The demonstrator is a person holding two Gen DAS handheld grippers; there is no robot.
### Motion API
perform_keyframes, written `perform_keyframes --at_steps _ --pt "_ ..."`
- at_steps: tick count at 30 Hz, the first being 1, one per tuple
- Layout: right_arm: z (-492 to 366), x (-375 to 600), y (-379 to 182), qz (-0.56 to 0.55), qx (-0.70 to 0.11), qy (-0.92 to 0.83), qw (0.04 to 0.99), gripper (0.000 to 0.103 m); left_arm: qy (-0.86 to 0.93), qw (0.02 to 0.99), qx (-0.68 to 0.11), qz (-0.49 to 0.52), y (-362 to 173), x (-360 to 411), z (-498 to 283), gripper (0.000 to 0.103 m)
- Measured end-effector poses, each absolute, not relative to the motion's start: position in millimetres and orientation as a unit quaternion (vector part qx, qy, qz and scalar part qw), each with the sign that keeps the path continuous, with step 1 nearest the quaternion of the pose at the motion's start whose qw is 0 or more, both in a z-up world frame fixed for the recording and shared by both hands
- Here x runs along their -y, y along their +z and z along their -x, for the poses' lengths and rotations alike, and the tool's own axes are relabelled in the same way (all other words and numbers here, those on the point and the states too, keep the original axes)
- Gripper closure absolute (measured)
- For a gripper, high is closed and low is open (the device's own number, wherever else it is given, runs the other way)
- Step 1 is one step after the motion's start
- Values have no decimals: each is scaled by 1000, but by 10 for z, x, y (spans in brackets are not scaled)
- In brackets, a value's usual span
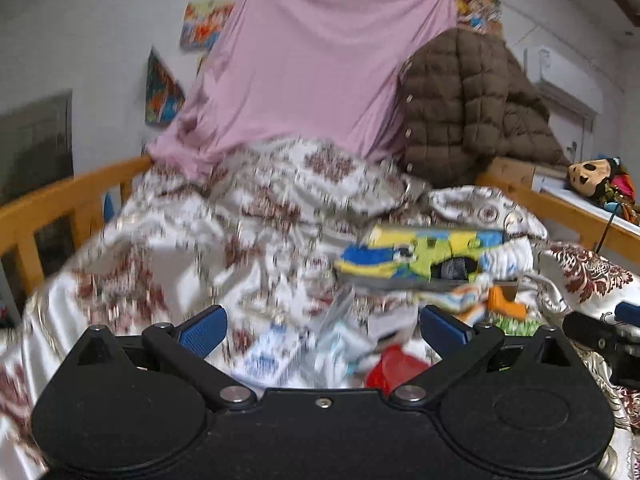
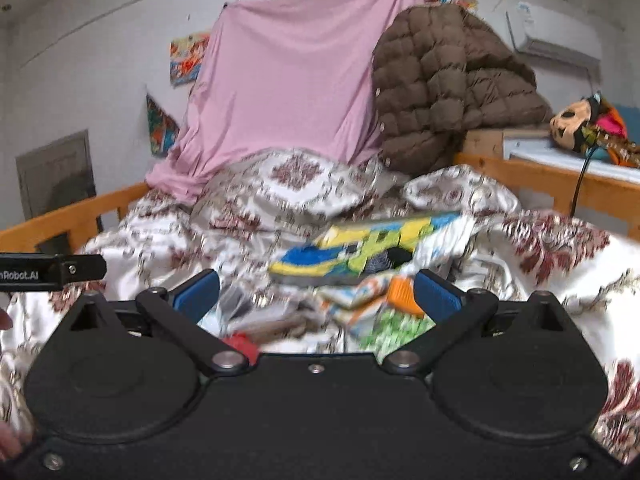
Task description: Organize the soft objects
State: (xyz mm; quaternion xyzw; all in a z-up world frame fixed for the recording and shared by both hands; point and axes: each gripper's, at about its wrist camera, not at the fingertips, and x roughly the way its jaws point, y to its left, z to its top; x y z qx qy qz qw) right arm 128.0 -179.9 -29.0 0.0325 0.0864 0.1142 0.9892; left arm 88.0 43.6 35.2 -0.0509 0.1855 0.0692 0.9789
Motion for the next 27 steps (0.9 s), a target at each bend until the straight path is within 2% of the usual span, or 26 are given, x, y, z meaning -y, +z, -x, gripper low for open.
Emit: perform_keyframes --at_steps 12,27 --pt "-1306 1673 -522 4 -164 131 978 1 67 954 -281 86 -69 -537 -1090 1" --pt "-1473 1535 -791 30 -237 132 962 1 63 919 -383 65 -416 -488 -1323 1"
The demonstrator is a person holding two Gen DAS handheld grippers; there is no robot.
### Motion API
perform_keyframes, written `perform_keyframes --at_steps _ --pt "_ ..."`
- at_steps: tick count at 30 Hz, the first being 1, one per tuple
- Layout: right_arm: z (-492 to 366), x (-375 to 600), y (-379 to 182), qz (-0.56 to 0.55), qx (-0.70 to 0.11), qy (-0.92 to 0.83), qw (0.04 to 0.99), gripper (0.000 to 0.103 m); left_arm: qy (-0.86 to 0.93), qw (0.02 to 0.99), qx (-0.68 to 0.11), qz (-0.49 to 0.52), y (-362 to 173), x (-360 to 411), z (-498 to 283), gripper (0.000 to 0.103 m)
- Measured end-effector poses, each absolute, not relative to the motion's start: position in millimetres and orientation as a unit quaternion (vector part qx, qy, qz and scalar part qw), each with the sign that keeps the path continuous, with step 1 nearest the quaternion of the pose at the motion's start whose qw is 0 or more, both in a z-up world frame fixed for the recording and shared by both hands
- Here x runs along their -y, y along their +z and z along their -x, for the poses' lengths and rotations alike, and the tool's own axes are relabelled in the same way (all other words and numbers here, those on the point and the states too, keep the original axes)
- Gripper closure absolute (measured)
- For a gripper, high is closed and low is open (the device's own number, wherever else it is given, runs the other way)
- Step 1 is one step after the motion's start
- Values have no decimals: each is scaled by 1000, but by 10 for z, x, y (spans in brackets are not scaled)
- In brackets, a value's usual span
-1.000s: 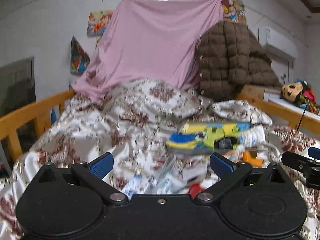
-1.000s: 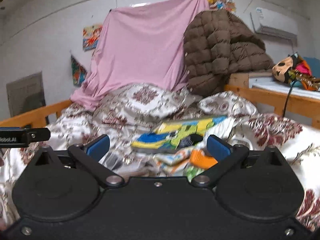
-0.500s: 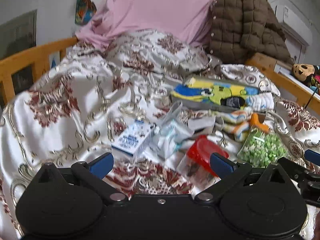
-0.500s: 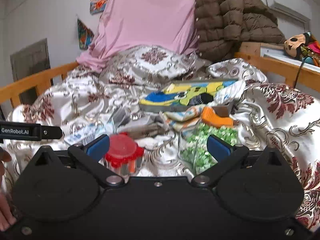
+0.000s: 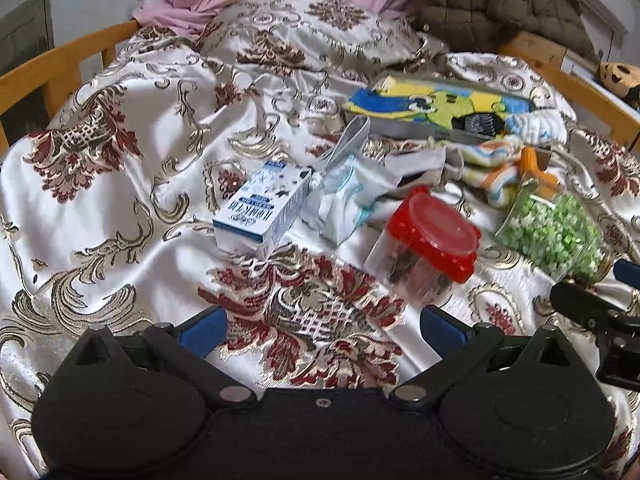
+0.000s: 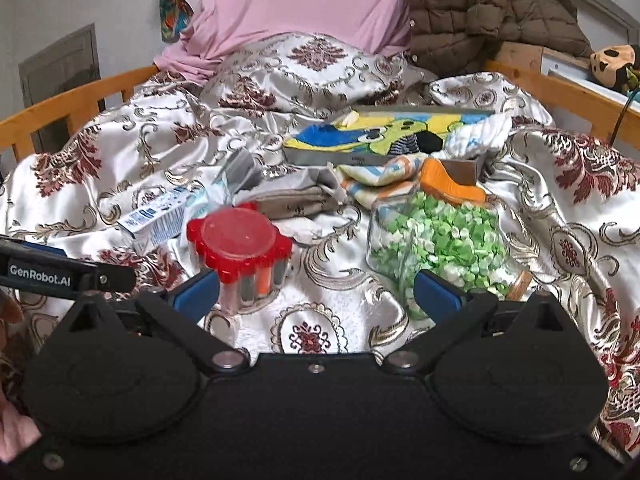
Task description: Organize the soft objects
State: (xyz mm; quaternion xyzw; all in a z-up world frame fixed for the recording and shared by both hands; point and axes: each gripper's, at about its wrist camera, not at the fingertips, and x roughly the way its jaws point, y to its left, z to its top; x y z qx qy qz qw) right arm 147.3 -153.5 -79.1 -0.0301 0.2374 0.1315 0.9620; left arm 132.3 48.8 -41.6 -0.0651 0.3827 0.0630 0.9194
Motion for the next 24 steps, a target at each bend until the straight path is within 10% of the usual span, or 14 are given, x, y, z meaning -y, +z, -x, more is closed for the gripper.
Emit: perform_keyframes --at_steps 24 --pt "-1731 1429 -941 51 -225 143 962 1 45 924 -373 75 -361 -601 -1412 1"
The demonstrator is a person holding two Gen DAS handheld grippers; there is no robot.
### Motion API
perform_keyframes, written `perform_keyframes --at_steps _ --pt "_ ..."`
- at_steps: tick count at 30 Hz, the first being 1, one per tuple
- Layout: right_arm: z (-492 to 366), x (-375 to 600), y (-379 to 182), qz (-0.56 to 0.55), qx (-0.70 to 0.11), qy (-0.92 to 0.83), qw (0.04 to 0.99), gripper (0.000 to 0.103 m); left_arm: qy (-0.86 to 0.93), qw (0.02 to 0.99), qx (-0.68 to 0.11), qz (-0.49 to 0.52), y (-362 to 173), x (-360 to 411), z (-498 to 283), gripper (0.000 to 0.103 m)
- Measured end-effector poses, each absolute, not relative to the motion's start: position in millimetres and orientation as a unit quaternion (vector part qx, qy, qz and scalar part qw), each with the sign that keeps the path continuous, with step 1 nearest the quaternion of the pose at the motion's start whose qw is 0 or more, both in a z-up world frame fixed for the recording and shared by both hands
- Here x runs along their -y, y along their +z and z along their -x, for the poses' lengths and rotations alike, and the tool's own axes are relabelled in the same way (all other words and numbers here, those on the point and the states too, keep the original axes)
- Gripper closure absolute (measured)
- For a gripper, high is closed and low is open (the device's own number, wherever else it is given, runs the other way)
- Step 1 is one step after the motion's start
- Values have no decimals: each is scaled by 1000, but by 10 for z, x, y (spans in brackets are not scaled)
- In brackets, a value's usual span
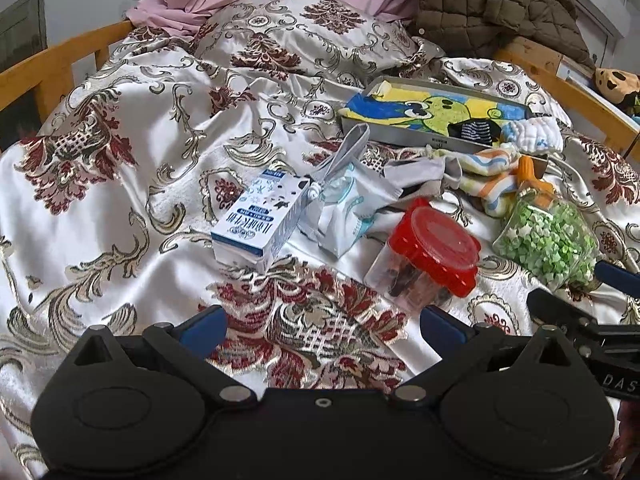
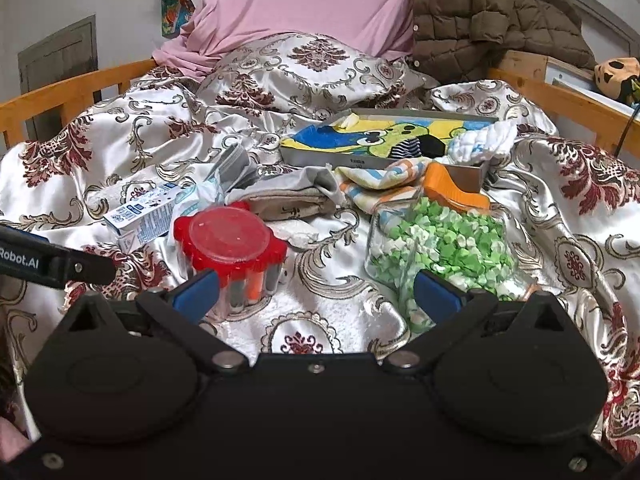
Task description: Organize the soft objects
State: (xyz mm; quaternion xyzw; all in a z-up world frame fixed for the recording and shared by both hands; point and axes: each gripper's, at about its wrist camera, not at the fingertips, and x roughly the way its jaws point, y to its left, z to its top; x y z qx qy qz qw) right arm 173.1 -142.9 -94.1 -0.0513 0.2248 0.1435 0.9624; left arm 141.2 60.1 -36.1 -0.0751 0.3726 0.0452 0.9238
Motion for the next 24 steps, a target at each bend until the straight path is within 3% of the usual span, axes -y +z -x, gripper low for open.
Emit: perform_keyframes --at_steps 19,24 --pt "-1954 1371 -862 67 -201 213 954 1 -40 946 -303 105 -232 -847 -1951 1" --pt "-2146 1322 -759 99 -191 216 952 1 -75 954 -281 73 -282 -869 -2228 1"
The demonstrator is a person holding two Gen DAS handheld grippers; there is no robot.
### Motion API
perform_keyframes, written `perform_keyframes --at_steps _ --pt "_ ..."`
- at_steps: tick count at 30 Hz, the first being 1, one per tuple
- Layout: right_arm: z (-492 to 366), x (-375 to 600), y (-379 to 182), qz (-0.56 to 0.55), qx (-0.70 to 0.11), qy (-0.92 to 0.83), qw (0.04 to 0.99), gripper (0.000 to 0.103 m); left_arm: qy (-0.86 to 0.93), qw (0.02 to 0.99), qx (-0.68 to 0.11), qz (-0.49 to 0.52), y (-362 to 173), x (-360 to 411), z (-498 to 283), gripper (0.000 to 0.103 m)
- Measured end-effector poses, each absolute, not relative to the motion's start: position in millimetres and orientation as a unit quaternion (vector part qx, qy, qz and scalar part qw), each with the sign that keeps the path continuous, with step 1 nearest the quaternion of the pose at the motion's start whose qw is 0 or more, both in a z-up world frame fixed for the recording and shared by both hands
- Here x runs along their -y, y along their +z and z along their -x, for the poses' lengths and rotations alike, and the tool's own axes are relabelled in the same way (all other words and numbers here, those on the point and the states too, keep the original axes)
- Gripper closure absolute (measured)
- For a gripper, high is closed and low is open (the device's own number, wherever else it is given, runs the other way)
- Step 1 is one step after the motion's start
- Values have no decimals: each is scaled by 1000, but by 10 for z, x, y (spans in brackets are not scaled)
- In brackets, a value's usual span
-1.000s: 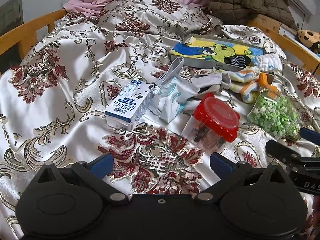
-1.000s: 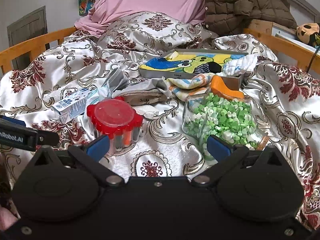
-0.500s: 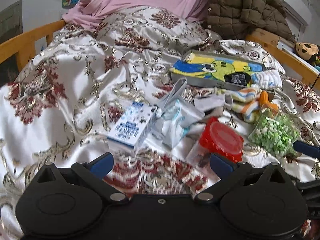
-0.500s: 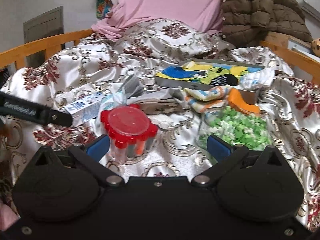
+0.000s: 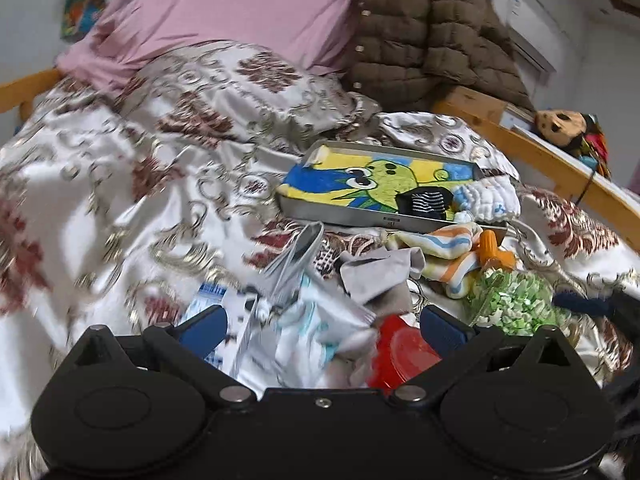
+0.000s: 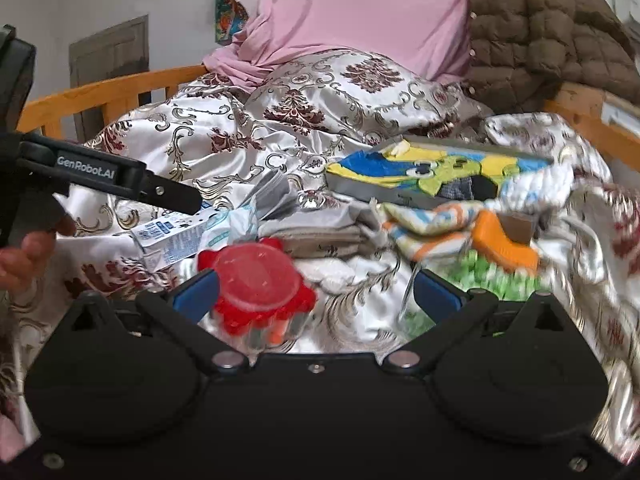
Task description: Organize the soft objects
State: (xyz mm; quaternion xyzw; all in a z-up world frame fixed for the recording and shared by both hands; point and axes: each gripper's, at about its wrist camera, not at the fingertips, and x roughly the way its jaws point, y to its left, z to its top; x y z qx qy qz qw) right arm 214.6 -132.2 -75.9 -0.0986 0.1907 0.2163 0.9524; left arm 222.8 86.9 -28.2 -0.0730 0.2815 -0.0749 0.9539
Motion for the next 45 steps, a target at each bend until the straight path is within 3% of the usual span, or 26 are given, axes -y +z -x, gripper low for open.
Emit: perform_keyframes --at_steps 11,16,25,30,34,36,40,41,42,45 --pt "-3174 930 -403 172 -256 290 906 1 -140 932 -323 86 -547 -1024 -2663 20" --pt "-3596 607 -413 139 -311 322 883 2 -161 920 -339 110 -668 -1085 -2776 30" --pt "-4152 14 -578 121 -371 302 870 30 -157 915 -344 139 -747 -1219 -2868 51" --pt "-4423 -178 -705 95 -417 286 857 50 -174 902 -364 153 -817 -1244 -2930 51" --pt "-4508 -260 -779 91 -435 275 853 61 -182 896 -370 164 -866 -1259 -2969 50" --pt "-4555 -298 -811 89 -439 270 852 74 -179 895 -374 165 -877 -1264 -2988 52" --pt "-4591 -314 -896 80 -445 269 850 87 -183 893 -375 167 -872 -1264 -2968 62" --pt "-4574 -301 -903 79 -444 269 851 89 -184 893 -376 167 -866 -1266 -2969 75" --pt "-4536 -288 -898 79 -442 270 852 93 -180 893 -379 164 -860 -1265 -2976 83" --pt "-4451 -255 -871 83 -434 270 856 98 -176 892 -382 167 -847 -1277 -2980 84"
